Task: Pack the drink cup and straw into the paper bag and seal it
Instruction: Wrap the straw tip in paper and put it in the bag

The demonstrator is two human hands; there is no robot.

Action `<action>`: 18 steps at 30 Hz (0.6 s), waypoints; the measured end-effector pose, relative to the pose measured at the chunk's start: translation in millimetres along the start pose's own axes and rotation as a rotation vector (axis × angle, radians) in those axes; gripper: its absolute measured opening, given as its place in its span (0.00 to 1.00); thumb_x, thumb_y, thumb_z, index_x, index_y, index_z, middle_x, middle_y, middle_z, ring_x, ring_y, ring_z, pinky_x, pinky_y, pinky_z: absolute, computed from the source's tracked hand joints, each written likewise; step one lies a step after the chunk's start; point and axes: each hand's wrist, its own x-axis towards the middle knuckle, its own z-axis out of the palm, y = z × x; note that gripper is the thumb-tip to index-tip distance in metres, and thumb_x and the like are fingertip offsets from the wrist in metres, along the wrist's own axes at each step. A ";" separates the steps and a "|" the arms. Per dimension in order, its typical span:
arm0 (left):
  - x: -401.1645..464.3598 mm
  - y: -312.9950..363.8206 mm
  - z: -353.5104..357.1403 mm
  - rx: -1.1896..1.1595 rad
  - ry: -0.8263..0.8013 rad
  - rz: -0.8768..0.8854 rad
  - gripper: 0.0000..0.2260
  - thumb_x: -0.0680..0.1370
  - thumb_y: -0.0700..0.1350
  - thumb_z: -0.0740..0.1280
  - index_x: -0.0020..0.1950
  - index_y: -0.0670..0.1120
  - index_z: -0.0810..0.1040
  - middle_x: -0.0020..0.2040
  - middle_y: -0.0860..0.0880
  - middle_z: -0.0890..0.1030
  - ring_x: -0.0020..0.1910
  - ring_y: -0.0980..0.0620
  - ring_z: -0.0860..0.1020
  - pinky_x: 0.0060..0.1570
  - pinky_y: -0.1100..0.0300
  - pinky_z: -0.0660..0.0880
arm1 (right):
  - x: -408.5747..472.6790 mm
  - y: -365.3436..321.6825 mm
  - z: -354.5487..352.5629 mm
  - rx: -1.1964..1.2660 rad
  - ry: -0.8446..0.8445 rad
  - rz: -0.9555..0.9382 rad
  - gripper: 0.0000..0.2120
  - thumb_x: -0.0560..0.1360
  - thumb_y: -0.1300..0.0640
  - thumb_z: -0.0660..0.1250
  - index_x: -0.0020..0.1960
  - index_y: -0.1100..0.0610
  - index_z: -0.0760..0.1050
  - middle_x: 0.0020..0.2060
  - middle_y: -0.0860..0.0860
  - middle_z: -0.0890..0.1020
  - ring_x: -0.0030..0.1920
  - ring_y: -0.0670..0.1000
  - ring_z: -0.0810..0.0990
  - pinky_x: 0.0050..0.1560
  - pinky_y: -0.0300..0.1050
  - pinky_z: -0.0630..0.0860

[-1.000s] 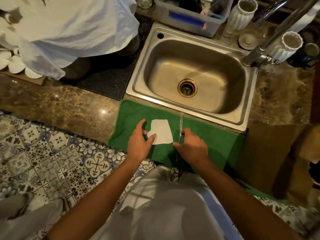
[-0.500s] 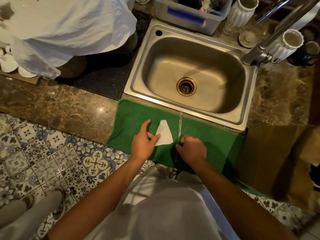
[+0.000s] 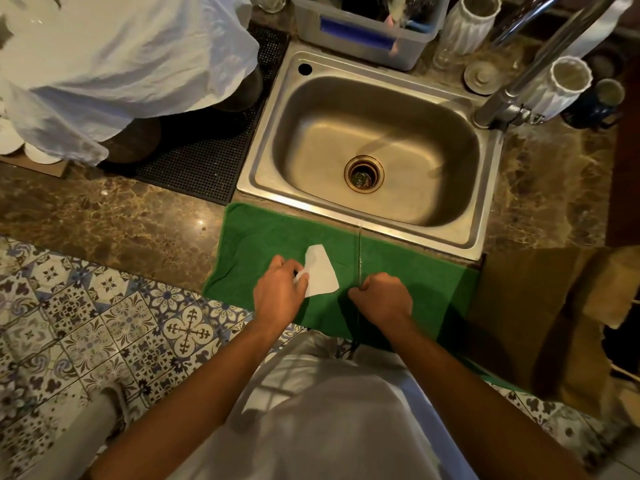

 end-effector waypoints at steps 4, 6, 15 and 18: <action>-2.8 2.6 -0.7 -0.039 0.041 0.044 0.10 0.80 0.48 0.69 0.53 0.41 0.81 0.50 0.44 0.79 0.48 0.44 0.78 0.43 0.53 0.76 | -4.7 6.0 -10.1 0.078 0.035 0.000 0.13 0.74 0.44 0.69 0.45 0.54 0.80 0.43 0.52 0.83 0.46 0.55 0.83 0.45 0.46 0.80; -5.6 5.7 -3.2 -0.101 0.068 0.049 0.10 0.80 0.47 0.69 0.53 0.40 0.80 0.49 0.43 0.81 0.48 0.42 0.78 0.43 0.53 0.73 | -7.1 8.3 -16.9 0.142 0.028 0.001 0.10 0.74 0.47 0.68 0.43 0.54 0.78 0.42 0.53 0.83 0.45 0.56 0.82 0.45 0.47 0.80; -18.2 34.4 -35.9 -0.405 0.079 0.154 0.13 0.79 0.43 0.71 0.62 0.45 0.76 0.47 0.54 0.82 0.45 0.48 0.84 0.40 0.51 0.82 | -36.0 21.5 -65.5 0.513 0.096 -0.151 0.08 0.75 0.62 0.67 0.48 0.49 0.78 0.32 0.47 0.81 0.31 0.44 0.79 0.28 0.31 0.73; -23.5 49.3 -49.3 -0.505 0.089 0.251 0.24 0.80 0.44 0.69 0.74 0.57 0.67 0.47 0.54 0.82 0.42 0.55 0.82 0.37 0.57 0.81 | -58.4 30.3 -96.9 0.699 0.172 -0.289 0.24 0.77 0.63 0.69 0.71 0.49 0.72 0.35 0.51 0.84 0.38 0.48 0.84 0.43 0.38 0.82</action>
